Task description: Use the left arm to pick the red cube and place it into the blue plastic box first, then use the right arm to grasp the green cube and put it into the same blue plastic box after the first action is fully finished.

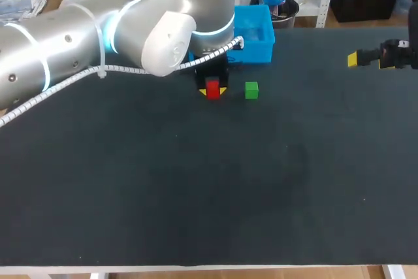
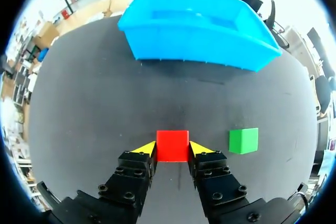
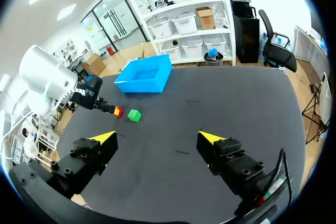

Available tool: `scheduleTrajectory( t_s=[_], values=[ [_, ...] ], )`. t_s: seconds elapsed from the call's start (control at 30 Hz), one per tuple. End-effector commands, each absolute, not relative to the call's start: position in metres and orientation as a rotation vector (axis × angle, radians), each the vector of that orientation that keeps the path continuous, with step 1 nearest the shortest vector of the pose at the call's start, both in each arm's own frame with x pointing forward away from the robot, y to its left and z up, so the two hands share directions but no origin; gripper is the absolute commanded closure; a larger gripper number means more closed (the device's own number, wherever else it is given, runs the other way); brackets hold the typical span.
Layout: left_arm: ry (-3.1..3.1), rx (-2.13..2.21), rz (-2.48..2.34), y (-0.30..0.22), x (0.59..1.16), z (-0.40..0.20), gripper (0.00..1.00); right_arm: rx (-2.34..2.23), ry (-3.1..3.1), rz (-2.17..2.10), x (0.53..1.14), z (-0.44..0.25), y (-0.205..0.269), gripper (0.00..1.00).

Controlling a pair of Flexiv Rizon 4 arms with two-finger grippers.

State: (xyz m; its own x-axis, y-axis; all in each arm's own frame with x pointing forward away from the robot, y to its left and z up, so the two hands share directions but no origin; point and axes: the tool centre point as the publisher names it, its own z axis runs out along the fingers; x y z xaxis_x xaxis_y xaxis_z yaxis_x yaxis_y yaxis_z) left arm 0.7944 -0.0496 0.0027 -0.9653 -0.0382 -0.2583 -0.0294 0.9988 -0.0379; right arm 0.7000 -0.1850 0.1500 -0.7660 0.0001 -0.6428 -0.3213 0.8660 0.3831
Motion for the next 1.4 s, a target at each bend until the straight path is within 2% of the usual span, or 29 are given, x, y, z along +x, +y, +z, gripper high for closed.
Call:
scheduleTrajectory(
  t_s=[0.03,0.53,1.4],
  values=[
    [2.868,-0.048,-0.064,-0.045,0.789,0.018,1.0,-0.231,2.374,0.636,0.7,0.15,-0.185,0.0],
    [2.764,0.007,-0.147,-0.032,0.791,0.085,1.0,-0.231,2.374,0.636,0.7,0.15,-0.185,0.0],
    [2.588,0.319,-0.352,-0.015,0.795,0.103,1.0,-0.231,2.374,0.636,0.7,0.15,-0.185,0.0]
  ],
)
